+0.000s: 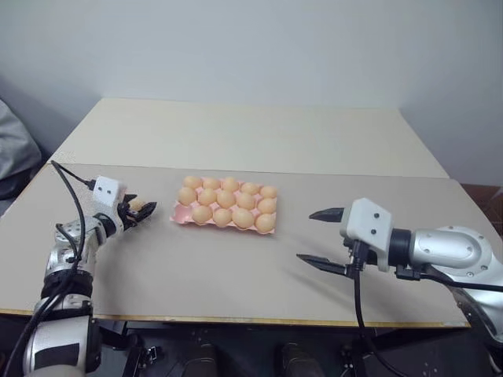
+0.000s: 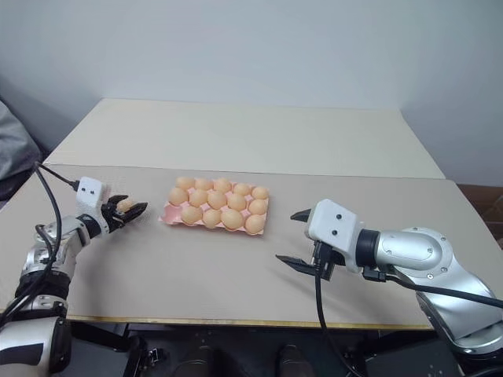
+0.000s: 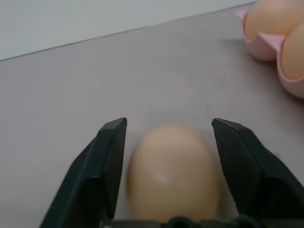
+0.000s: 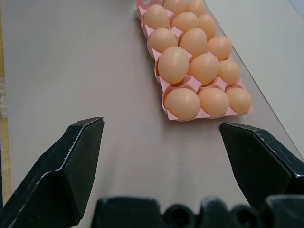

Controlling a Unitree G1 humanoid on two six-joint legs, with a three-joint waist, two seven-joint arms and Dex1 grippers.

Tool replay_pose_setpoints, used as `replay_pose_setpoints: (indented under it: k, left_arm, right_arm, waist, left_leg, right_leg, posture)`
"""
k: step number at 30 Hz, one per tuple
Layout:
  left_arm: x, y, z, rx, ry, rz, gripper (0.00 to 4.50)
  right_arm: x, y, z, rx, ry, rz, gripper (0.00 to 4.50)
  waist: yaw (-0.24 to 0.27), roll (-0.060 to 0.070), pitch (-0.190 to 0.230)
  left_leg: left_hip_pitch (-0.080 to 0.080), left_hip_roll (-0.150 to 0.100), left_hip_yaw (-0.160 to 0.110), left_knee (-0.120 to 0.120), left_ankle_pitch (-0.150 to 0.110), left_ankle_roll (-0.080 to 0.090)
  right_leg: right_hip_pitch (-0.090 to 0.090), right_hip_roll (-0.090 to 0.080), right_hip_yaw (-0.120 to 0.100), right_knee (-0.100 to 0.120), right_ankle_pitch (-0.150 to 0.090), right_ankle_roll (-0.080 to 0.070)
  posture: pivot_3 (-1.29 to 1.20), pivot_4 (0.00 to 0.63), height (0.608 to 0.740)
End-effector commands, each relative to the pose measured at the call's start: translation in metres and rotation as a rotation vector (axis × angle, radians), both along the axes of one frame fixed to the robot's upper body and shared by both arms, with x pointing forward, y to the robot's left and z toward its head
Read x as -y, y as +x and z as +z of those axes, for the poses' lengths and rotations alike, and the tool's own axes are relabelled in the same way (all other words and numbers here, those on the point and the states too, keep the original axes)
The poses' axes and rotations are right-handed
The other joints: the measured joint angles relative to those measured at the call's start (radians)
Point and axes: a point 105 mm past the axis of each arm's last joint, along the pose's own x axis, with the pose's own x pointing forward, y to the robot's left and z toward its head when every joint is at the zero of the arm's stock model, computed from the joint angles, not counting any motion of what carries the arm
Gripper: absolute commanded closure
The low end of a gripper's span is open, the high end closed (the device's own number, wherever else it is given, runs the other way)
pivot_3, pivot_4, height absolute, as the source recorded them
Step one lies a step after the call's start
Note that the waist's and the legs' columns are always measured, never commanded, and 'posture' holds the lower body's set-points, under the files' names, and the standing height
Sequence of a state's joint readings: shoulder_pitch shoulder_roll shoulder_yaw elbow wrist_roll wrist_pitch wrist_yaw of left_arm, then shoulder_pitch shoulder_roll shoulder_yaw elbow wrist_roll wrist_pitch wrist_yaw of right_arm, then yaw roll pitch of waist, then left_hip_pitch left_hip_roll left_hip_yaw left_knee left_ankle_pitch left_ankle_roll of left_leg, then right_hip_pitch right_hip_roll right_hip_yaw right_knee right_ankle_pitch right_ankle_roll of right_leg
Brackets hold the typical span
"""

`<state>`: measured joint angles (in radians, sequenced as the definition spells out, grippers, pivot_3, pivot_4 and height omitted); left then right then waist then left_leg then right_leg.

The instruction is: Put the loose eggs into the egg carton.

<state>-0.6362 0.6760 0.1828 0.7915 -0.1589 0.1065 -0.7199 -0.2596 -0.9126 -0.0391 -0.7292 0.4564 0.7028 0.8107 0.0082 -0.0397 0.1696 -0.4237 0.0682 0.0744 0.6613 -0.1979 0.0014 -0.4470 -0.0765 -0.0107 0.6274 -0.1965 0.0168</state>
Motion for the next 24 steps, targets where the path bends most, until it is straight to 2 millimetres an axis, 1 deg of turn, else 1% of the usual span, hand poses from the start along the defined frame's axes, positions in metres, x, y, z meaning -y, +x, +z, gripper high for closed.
replay_pose_setpoints:
  k: [1, 2, 4, 7, 9, 10, 11, 13, 16, 18, 20, 23, 24]
  left_arm:
    - [-0.014, 0.001, 0.011, 0.015, 0.047, 0.032, 2.56]
    - [-0.015, 0.000, 0.009, 0.010, 0.059, 0.031, 2.70]
    - [-0.014, 0.000, 0.007, 0.010, 0.084, 0.024, 2.72]
    - [-0.011, 0.000, 0.010, 0.037, 0.097, 0.004, 2.72]
    - [-0.009, -0.001, 0.016, 0.058, 0.113, -0.009, 2.72]
    - [-0.005, -0.002, 0.023, 0.084, 0.111, -0.032, 2.72]
    - [-0.001, -0.003, 0.030, 0.112, 0.107, -0.056, 2.72]
    - [0.019, -0.008, 0.050, 0.208, 0.062, -0.161, 2.72]
    - [0.045, -0.023, 0.067, 0.303, 0.027, -0.320, 2.72]
    - [0.057, -0.029, 0.071, 0.323, -0.004, -0.394, 2.72]
    - [0.065, -0.030, 0.070, 0.316, -0.015, -0.449, 2.72]
    - [0.084, -0.029, 0.070, 0.315, -0.058, -0.550, 2.72]
    - [0.087, -0.028, 0.070, 0.308, -0.060, -0.564, 2.72]
  right_arm:
    - [-0.001, -0.003, 0.012, 0.053, 0.010, -0.004, 0.00]
    - [-0.002, -0.003, 0.012, 0.053, 0.012, -0.004, 0.00]
    - [-0.004, -0.003, 0.011, 0.051, 0.017, -0.004, 0.00]
    - [-0.006, -0.003, 0.010, 0.049, 0.025, -0.002, 0.00]
    - [-0.007, -0.003, 0.009, 0.051, 0.026, 0.000, 0.00]
    - [-0.007, -0.003, 0.010, 0.053, 0.027, -0.001, 0.00]
    - [-0.007, -0.003, 0.010, 0.055, 0.029, -0.003, 0.00]
    - [-0.006, -0.001, 0.010, 0.060, 0.034, -0.015, 0.00]
    - [-0.008, 0.000, 0.009, 0.064, 0.043, -0.026, 0.00]
    - [-0.009, 0.000, 0.009, 0.071, 0.056, -0.036, 0.00]
    - [-0.010, 0.001, 0.009, 0.080, 0.060, -0.047, 0.00]
    - [-0.011, 0.000, 0.010, 0.097, 0.063, -0.057, 0.00]
    - [-0.011, -0.001, 0.010, 0.103, 0.066, -0.059, 0.00]
  waist:
    - [0.001, 0.000, 0.000]
    - [0.000, 0.000, 0.000]
    - [0.001, 0.000, 0.000]
    - [0.003, 0.000, 0.000]
    - [0.003, 0.000, 0.000]
    - [0.002, 0.000, 0.000]
    - [0.002, 0.000, 0.000]
    - [0.002, 0.000, 0.000]
    - [0.003, -0.001, 0.000]
    - [0.003, -0.001, 0.000]
    - [0.003, -0.001, 0.000]
    - [0.004, -0.001, 0.000]
    - [0.005, -0.001, 0.000]
  left_leg:
    - [0.000, 0.000, 0.000, 0.000, 0.000, 0.000]
    - [0.000, 0.000, 0.000, 0.000, 0.000, 0.000]
    - [0.001, 0.000, 0.000, 0.000, 0.000, 0.000]
    - [0.001, 0.000, 0.000, 0.000, 0.000, 0.000]
    - [0.000, 0.000, 0.000, 0.000, 0.000, 0.000]
    - [0.000, 0.000, 0.000, 0.000, 0.000, 0.000]
    - [0.000, 0.000, 0.000, 0.000, 0.000, 0.000]
    - [0.000, 0.000, 0.000, 0.000, 0.000, 0.000]
    - [-0.001, 0.000, 0.000, 0.000, 0.000, 0.000]
    - [0.000, 0.000, 0.000, 0.000, 0.000, 0.000]
    - [0.001, 0.000, 0.000, 0.000, 0.000, 0.000]
    - [0.002, 0.000, -0.001, 0.000, 0.000, 0.000]
    - [0.002, 0.000, -0.001, 0.000, 0.000, 0.000]
  right_leg:
    - [0.000, 0.000, 0.000, 0.000, 0.000, 0.000]
    - [0.000, 0.000, 0.000, 0.001, 0.000, 0.000]
    - [0.000, 0.000, 0.000, 0.001, 0.000, 0.000]
    - [0.000, 0.000, 0.000, 0.001, 0.000, 0.000]
    - [0.000, 0.000, 0.000, 0.001, 0.000, 0.000]
    - [0.000, 0.000, 0.000, 0.000, 0.000, 0.000]
    - [0.000, 0.000, 0.000, 0.000, 0.000, 0.000]
    - [0.000, 0.000, 0.000, 0.000, 0.001, -0.001]
    - [0.000, 0.000, 0.000, 0.000, 0.002, -0.003]
    - [0.001, -0.001, 0.000, 0.000, 0.001, -0.003]
    - [0.001, 0.000, 0.000, 0.001, 0.001, -0.001]
    - [0.002, 0.000, 0.000, 0.001, 0.000, 0.000]
    - [0.003, 0.000, 0.000, 0.001, 0.000, 0.000]
  posture:
    - [0.00, 0.150, 0.740]
    - [0.00, 0.150, 0.740]
    - [0.00, 0.150, 0.740]
    - [0.00, 0.150, 0.740]
    - [0.00, 0.150, 0.740]
    - [0.00, 0.150, 0.740]
    - [0.00, 0.150, 0.740]
    - [0.00, 0.150, 0.740]
    - [0.00, 0.150, 0.740]
    - [0.00, 0.150, 0.740]
    - [0.00, 0.150, 0.740]
    - [0.00, 0.150, 0.740]
    - [0.00, 0.150, 0.740]
